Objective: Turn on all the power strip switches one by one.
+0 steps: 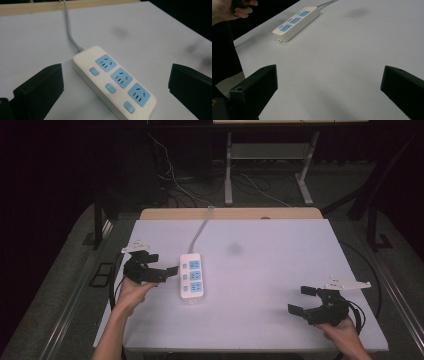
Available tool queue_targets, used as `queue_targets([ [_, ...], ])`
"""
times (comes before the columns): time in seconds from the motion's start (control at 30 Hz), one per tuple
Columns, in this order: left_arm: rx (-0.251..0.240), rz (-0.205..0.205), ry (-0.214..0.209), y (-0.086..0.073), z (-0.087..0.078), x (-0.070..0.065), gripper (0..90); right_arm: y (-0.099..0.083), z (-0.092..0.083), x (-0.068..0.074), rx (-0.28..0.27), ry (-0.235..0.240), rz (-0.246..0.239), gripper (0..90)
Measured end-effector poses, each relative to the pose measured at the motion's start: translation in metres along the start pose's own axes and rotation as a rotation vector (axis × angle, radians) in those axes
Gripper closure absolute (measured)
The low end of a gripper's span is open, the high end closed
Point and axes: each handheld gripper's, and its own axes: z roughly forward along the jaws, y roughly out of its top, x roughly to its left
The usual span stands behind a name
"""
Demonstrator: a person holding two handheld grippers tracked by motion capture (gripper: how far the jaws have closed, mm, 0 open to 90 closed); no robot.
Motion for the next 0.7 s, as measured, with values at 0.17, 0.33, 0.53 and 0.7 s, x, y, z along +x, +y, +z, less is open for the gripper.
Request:
queue_targets([
  [0.17,-0.025,0.017,0.001,-0.011,-0.006,-0.01,0.0,0.0,0.0,0.0,0.003,-0.001,0.0,0.7],
  [0.33,-0.044,0.033,-0.01,-0.02,-0.007,-0.021,0.0,0.0,0.001,0.0,0.005,-0.002,0.001,0.7],
  [0.53,-0.058,0.049,-0.016,-0.034,-0.005,-0.032,0.0,-0.001,0.001,0.0,0.007,-0.002,0.001,0.7],
  [0.7,-0.045,0.075,-0.031,-0.049,0.0,-0.042,0.0,-0.001,0.002,0.0,0.011,-0.003,0.003,0.7],
])
